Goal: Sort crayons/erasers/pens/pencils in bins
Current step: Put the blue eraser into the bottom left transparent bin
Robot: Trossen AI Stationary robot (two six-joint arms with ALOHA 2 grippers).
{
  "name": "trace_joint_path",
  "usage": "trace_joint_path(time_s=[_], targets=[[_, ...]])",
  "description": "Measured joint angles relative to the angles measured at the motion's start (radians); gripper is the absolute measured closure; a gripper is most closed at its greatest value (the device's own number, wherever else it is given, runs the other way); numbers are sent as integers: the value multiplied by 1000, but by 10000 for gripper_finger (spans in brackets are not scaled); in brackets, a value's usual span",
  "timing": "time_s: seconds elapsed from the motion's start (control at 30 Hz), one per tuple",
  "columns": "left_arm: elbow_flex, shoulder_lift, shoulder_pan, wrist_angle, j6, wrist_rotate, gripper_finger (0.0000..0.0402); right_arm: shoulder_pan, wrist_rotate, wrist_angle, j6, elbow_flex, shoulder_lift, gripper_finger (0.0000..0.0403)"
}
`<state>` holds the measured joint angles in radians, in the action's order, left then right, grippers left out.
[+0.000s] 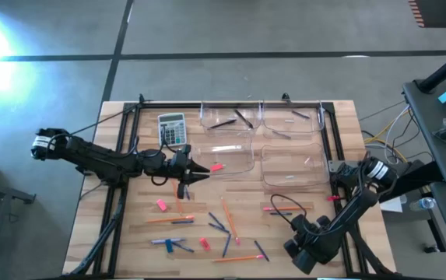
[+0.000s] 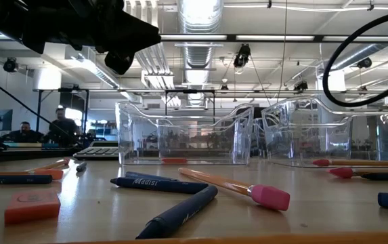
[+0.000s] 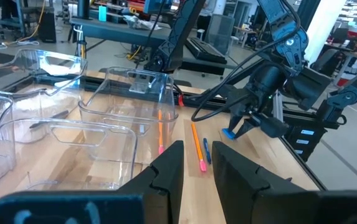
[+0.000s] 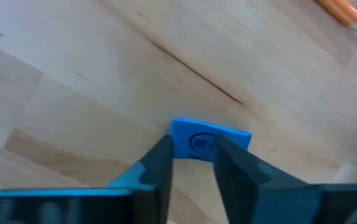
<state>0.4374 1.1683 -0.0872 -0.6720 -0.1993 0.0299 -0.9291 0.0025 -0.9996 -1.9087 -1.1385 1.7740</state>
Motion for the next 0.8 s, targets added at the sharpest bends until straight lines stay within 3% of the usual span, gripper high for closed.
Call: trace_joint_path(time_s=[0.2, 0.43, 0.8], targets=[[1, 0, 0, 0, 2, 1, 332, 0, 7, 16, 22, 1, -20, 387], [1, 0, 0, 0, 2, 4, 332, -1, 28, -21, 66, -28, -32, 394], [1, -2, 0, 2, 6, 2, 332, -1, 198, -196, 124, -190, -46, 394]])
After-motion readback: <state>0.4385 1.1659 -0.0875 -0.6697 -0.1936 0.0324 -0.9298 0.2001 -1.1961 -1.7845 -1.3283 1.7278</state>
